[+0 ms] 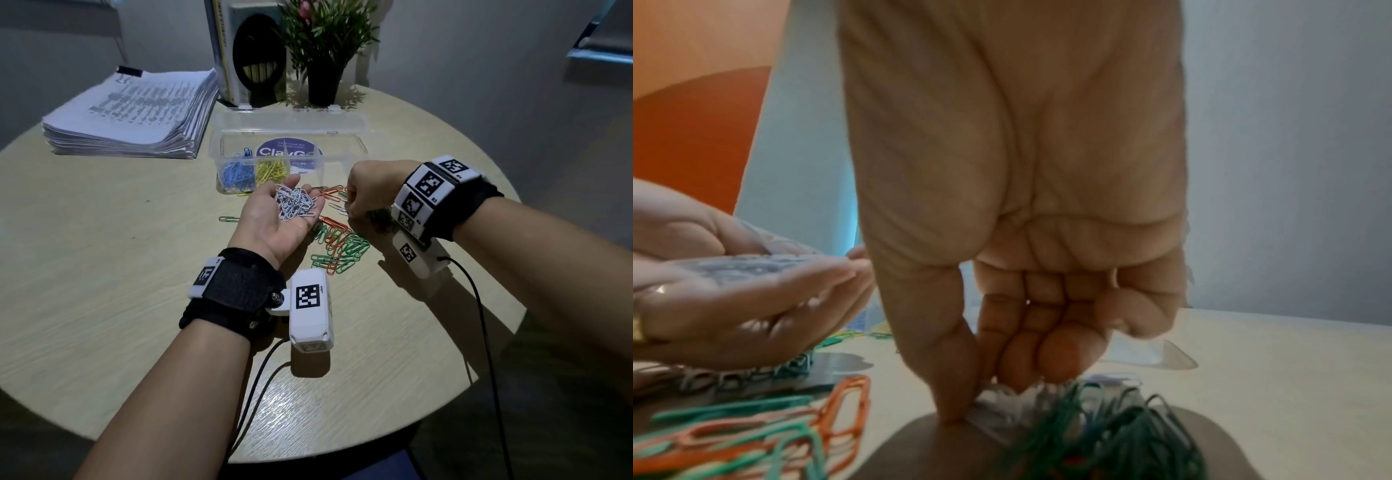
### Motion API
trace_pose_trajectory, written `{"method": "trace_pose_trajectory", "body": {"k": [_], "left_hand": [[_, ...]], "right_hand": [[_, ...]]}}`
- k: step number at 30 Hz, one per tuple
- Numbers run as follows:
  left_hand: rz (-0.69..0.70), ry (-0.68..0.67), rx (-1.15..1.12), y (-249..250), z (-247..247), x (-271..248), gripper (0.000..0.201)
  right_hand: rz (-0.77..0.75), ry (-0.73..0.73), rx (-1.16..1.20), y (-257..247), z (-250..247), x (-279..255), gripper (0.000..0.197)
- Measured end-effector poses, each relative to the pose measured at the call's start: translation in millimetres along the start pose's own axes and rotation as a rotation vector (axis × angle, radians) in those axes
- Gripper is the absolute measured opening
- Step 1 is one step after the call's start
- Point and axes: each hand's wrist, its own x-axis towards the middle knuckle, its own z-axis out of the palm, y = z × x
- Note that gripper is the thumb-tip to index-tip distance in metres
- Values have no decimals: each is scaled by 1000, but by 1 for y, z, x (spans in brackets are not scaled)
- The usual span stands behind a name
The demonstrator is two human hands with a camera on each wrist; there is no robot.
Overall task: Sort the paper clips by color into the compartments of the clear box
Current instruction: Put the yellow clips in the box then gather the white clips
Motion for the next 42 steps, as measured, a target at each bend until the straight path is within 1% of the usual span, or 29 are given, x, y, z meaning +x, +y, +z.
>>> {"method": "trace_pose_trajectory", "body": {"k": [6, 11, 13, 16, 19, 26, 28, 31, 32, 37, 42], "left_hand": [[-5, -1, 7, 0, 0, -1, 42], [-12, 2, 12, 1, -1, 0, 43], [-13, 2, 17, 1, -1, 0, 44], [-8, 5, 14, 1, -1, 0, 45], [-6, 6, 12, 1, -2, 0, 44], [-6, 4, 10, 1, -1, 0, 44], [-8, 6, 14, 1, -1, 0, 44], [-7, 6, 8, 1, -2, 0, 46], [-8, 8, 5, 1, -1, 0, 46], [-4, 9, 5, 2, -1, 0, 46], [-3, 9, 7, 2, -1, 1, 47]], "right_hand": [[-18, 8, -1, 3, -5, -4, 21], [31, -9, -102, 9, -11, 0, 27], [28, -3, -79, 8, -13, 0, 25], [-19, 26, 19, 3, -14, -2, 17], [-66, 39, 94, -1, -10, -3, 17], [-62, 12, 67, 0, -7, -6, 14], [-38, 27, 52, -1, -8, -6, 16], [-23, 12, -20, -4, -6, -5, 27], [-26, 4, -42, -6, -5, -5, 27], [-11, -60, -55, -8, -4, -5, 21], [-72, -29, -6, -8, -4, -7, 10]]}}
